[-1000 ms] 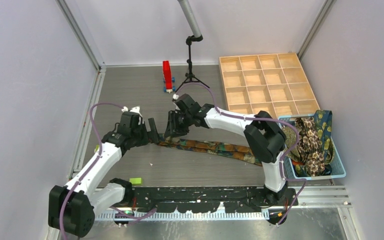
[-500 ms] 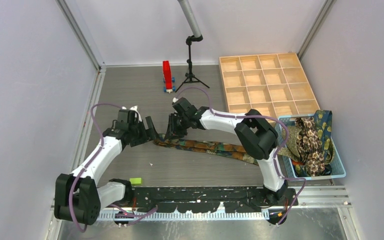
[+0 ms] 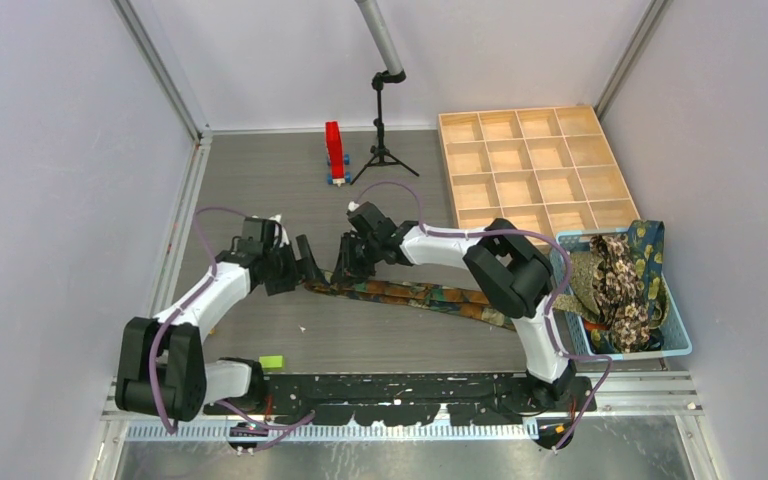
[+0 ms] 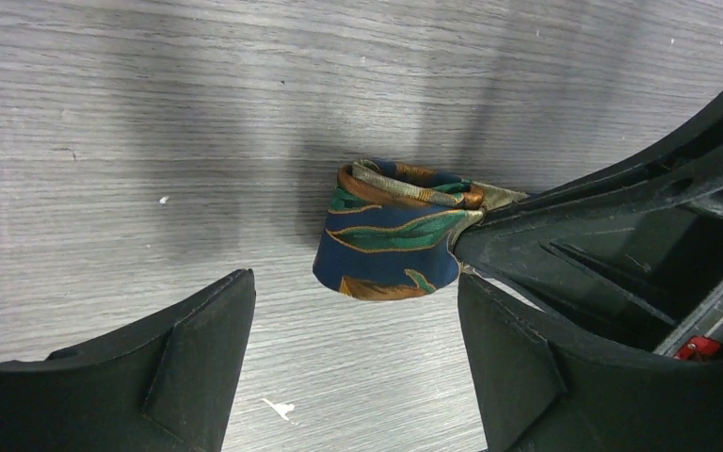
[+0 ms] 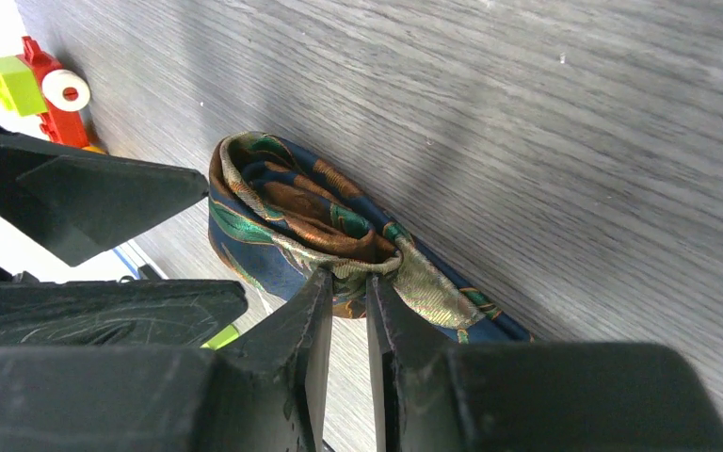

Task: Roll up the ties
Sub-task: Roll the tie at the center of the board.

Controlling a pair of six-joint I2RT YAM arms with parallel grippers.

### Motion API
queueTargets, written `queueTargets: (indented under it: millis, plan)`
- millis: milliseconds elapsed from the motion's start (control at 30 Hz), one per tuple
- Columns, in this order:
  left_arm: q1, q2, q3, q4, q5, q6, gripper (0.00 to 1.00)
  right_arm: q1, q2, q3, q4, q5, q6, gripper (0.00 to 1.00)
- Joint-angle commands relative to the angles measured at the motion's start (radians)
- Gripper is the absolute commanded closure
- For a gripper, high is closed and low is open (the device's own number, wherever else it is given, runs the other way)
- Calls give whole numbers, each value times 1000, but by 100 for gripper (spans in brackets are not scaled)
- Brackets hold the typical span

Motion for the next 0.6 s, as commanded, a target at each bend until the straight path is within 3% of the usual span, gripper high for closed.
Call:
queueTargets:
  millis: [0,200,567]
  plan:
    - [6,35,8,69,36,1,20,7,18,-18,52,0,5,75]
    - [7,101,21,105,63,6,26,7,27,-28,58,-4,1,76]
    - [46,219,21,178,135,3,47,4,35,-56,66,-5,-5,77]
